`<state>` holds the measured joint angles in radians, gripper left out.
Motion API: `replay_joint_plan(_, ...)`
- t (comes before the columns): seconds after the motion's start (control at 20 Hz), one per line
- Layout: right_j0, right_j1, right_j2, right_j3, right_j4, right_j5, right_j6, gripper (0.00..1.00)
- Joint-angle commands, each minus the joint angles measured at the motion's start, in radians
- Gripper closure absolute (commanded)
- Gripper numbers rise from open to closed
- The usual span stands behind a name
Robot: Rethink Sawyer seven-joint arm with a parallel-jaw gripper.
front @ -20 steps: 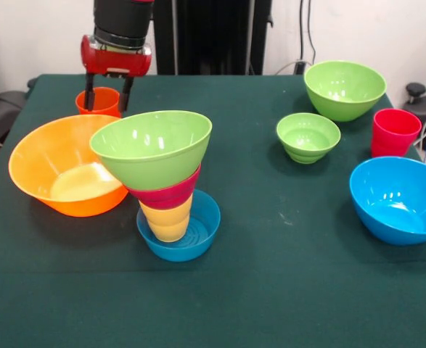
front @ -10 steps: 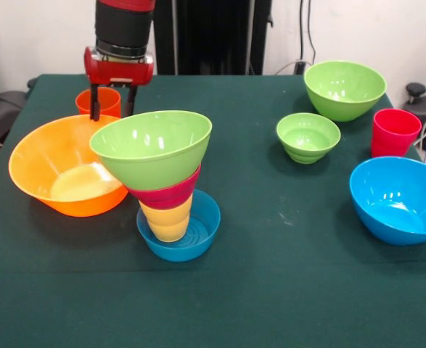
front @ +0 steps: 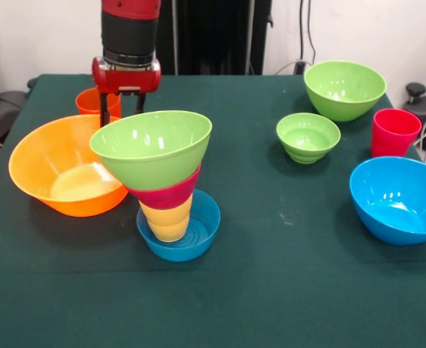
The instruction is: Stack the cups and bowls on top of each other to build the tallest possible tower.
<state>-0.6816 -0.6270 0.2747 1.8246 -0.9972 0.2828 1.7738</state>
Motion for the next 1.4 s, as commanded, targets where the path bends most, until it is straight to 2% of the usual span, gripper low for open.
replay_joint_plan(0.05, -0.028, 0.052, 0.142, -0.024, -0.078, -0.013, -0.179, 0.00)
replay_joint_plan(0.4, 0.018, 0.056, 0.085, -0.057, -0.163, -0.055, -0.119, 0.00)
replay_joint_plan(0.65, -0.006, 0.071, 0.116, -0.058, -0.177, -0.027, -0.149, 0.00)
replay_joint_plan(0.85, 0.043, 0.068, 0.074, -0.068, -0.213, -0.032, -0.102, 0.00)
replay_joint_plan(1.2, 0.035, 0.085, 0.083, -0.076, -0.226, 0.001, -0.123, 0.00)
replay_joint_plan(1.4, 0.080, 0.086, 0.041, -0.082, -0.263, -0.025, -0.056, 0.00)
